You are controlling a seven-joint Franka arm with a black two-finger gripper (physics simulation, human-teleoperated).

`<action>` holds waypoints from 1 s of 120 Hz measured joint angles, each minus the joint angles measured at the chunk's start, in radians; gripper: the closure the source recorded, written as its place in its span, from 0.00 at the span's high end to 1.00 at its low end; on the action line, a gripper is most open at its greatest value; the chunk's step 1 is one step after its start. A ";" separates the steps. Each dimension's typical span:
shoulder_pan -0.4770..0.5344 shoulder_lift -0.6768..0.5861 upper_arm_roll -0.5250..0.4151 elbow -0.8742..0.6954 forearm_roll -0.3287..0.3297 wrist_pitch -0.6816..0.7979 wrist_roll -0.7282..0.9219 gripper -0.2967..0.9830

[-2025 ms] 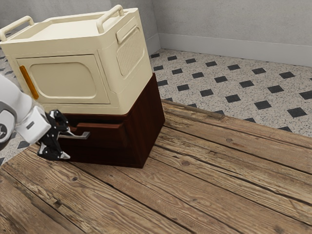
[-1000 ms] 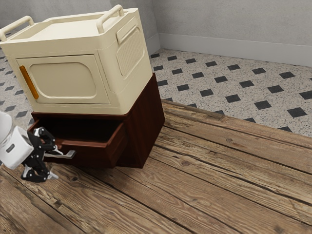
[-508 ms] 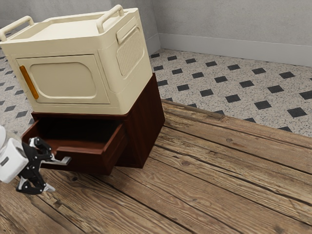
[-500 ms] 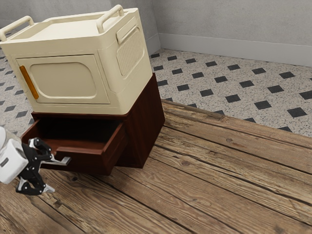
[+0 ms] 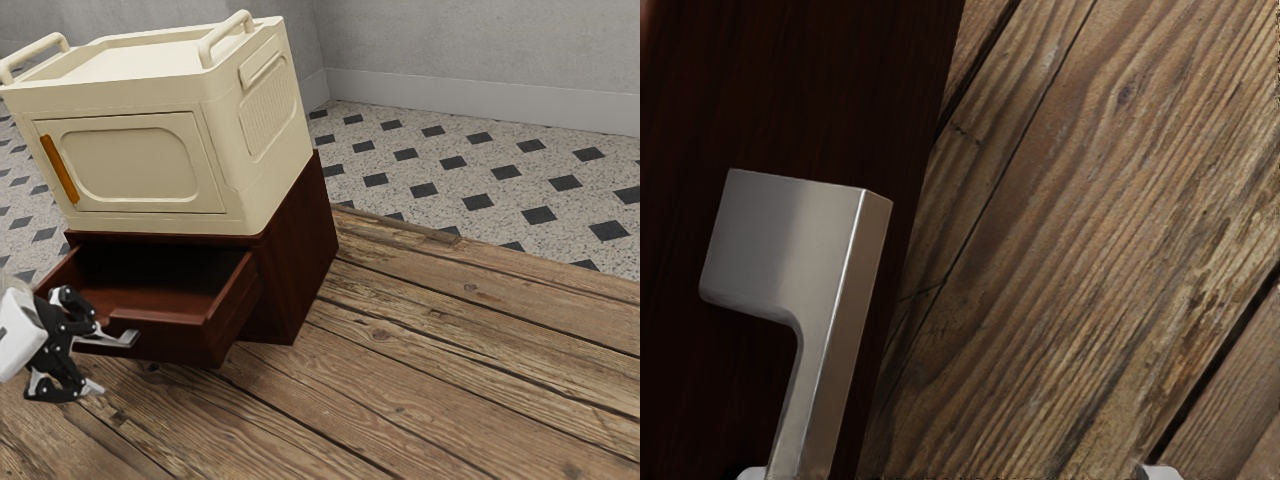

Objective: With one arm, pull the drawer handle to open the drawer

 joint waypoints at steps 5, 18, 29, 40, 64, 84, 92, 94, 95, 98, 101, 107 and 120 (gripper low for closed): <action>0.001 -0.003 0.000 -0.004 0.000 -0.001 -0.001 0.57; 0.003 -0.017 -0.015 -0.008 -0.006 -0.005 -0.003 0.58; 0.003 -0.032 -0.025 -0.009 -0.007 -0.011 -0.006 0.55; 0.002 -0.044 -0.027 -0.018 -0.006 -0.015 -0.010 0.55; 0.003 -0.075 -0.028 -0.037 -0.005 -0.023 -0.016 0.53; 0.013 -0.099 -0.033 -0.052 -0.002 -0.032 -0.020 0.55; 0.016 -0.109 -0.042 -0.057 -0.004 -0.036 -0.022 0.55; 0.016 -0.111 -0.044 -0.058 -0.005 -0.037 -0.023 0.54; 0.017 -0.112 -0.045 -0.058 -0.005 -0.038 -0.023 0.54; 0.017 -0.114 -0.047 -0.058 -0.005 -0.039 -0.024 0.54; 0.017 -0.115 -0.049 -0.058 -0.006 -0.040 -0.025 0.53; 0.017 -0.119 -0.052 -0.058 -0.006 -0.042 -0.026 0.52; 0.018 -0.131 -0.052 -0.058 -0.006 -0.049 -0.029 0.48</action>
